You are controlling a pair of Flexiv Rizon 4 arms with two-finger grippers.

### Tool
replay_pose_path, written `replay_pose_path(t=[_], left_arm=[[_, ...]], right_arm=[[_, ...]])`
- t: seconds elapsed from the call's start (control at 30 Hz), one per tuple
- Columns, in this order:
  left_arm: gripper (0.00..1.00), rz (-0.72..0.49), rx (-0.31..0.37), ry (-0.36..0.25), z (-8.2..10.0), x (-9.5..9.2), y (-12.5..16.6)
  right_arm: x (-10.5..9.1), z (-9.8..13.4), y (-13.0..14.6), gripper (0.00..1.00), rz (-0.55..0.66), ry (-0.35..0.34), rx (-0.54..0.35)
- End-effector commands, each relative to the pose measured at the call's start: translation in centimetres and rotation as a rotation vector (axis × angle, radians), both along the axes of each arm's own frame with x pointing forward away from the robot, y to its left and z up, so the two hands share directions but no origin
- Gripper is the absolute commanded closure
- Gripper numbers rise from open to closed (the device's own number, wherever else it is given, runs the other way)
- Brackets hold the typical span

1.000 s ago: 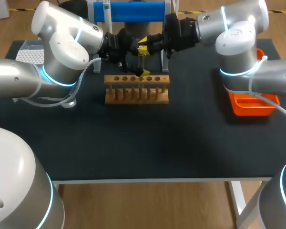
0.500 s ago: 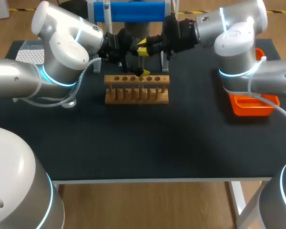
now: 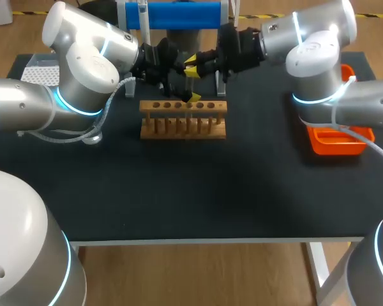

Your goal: Invert the test tube, pick up the pipette, mount the tip to pipette, aspirate from beaker and dispense into the tube, eject the tip, return the pipette, and cap with the stopper.

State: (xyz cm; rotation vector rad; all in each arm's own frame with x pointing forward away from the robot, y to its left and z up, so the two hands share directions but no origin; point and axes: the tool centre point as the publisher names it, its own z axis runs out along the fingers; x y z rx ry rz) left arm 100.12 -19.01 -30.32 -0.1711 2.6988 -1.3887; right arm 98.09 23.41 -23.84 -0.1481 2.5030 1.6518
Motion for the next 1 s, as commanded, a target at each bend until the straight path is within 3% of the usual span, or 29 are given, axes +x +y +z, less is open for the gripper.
replay_pose_path(t=[0.03,0.07,0.1,0.57,0.93,1.0], left_arm=[[0.0,-0.002,0.001,0.002,0.0,0.1,0.0],[0.0,-0.002,0.001,0.002,0.0,0.1,0.0],[0.0,-0.002,0.001,0.002,0.0,0.1,0.0],[0.0,-0.002,0.001,0.002,0.0,0.1,0.0],[0.0,-0.002,0.001,0.002,0.0,0.1,0.0],[0.0,-0.002,0.001,0.002,0.0,0.1,0.0]], right_arm=[[-0.1,-1.1,-0.1,0.5,-0.003,0.004,-0.017],[-0.1,-1.2,-0.2,0.03,-0.004,0.005,-0.018],[-0.1,-1.3,-0.2,0.0,-0.005,0.006,-0.019],[0.0,0.3,-2.2,0.0,0.022,0.07,0.126],[0.0,1.8,-3.1,0.0,0.059,0.253,0.273],[0.0,2.0,-3.1,0.17,0.063,0.271,0.296]])
